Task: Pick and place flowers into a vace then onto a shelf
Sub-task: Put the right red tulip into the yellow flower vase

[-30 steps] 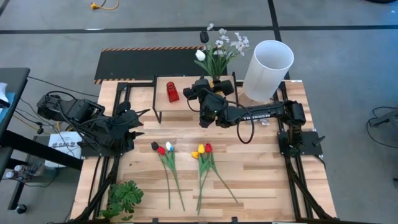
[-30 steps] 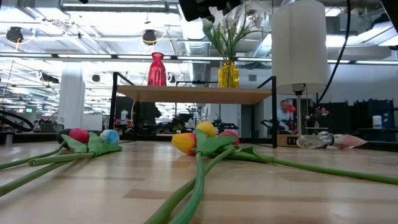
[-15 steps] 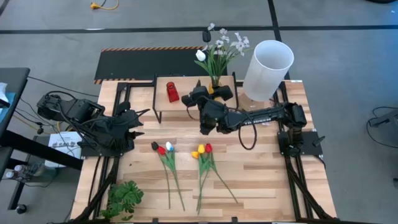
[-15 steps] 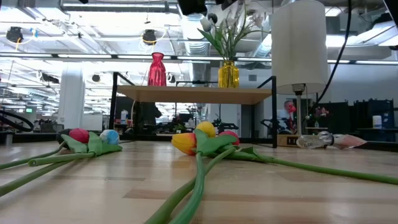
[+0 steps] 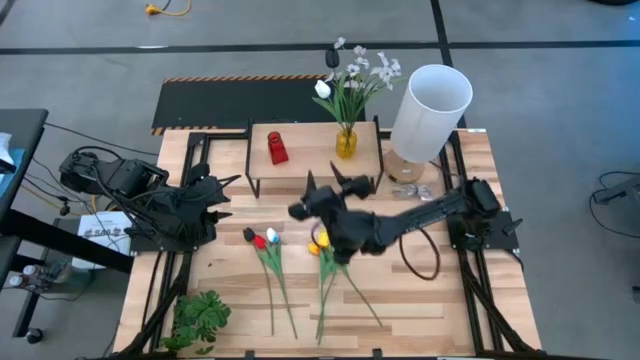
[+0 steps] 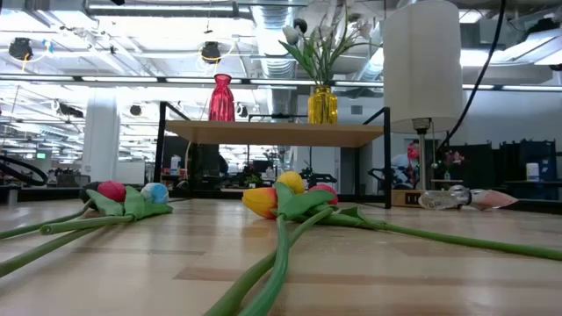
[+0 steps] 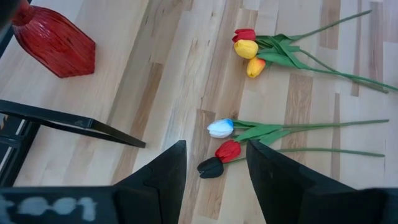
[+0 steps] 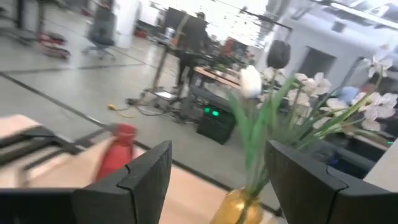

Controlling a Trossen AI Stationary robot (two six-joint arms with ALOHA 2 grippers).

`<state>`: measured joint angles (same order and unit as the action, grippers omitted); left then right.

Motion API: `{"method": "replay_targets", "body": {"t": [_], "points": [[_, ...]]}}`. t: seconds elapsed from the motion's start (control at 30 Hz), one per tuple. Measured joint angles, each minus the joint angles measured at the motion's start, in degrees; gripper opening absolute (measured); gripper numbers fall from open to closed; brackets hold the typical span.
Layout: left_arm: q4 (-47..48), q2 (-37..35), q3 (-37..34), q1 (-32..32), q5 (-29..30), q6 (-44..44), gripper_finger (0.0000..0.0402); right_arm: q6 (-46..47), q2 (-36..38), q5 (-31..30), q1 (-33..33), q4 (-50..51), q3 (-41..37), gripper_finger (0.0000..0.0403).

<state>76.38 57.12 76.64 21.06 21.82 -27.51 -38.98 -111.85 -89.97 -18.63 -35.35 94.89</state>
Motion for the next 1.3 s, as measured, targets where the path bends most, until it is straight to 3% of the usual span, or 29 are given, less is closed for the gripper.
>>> {"method": "replay_targets", "body": {"t": [0.23,0.47,0.67,0.77,0.97,1.13,1.2,1.3], "points": [[0.0,0.0,0.0,0.0,0.0,0.0,0.0158,6.2,0.0,2.0,-8.9,-1.1,0.0,0.0249],[0.0,0.0,0.0,0.0,0.0,0.0,0.0158,16.1,0.9,9.6,-15.7,-4.9,0.0,0.0249],[-1.1,0.0,0.0,0.0,0.0,1.2,0.0158,27.4,3.3,14.5,-19.7,0.7,0.0,0.0249],[-1.1,0.0,0.0,0.0,0.1,1.3,0.0158,39.3,5.0,25.0,-19.9,8.6,0.0,0.0249],[-1.7,0.0,0.0,0.0,0.2,0.9,0.0158,65.6,7.4,55.4,-14.7,30.8,0.0,0.0249],[-3.7,0.0,0.0,0.0,0.3,-0.2,0.0158,79.8,8.4,78.4,-9.6,54.4,0.1,0.0249],[-4.3,0.0,0.0,0.0,0.5,-1.8,0.0158,84.2,8.6,85.3,-8.1,65.7,0.1,0.0249],[-4.2,0.0,0.0,0.0,0.8,-5.3,0.0158,91.5,8.7,88.4,-7.2,82.9,0.0,0.0249]]}}
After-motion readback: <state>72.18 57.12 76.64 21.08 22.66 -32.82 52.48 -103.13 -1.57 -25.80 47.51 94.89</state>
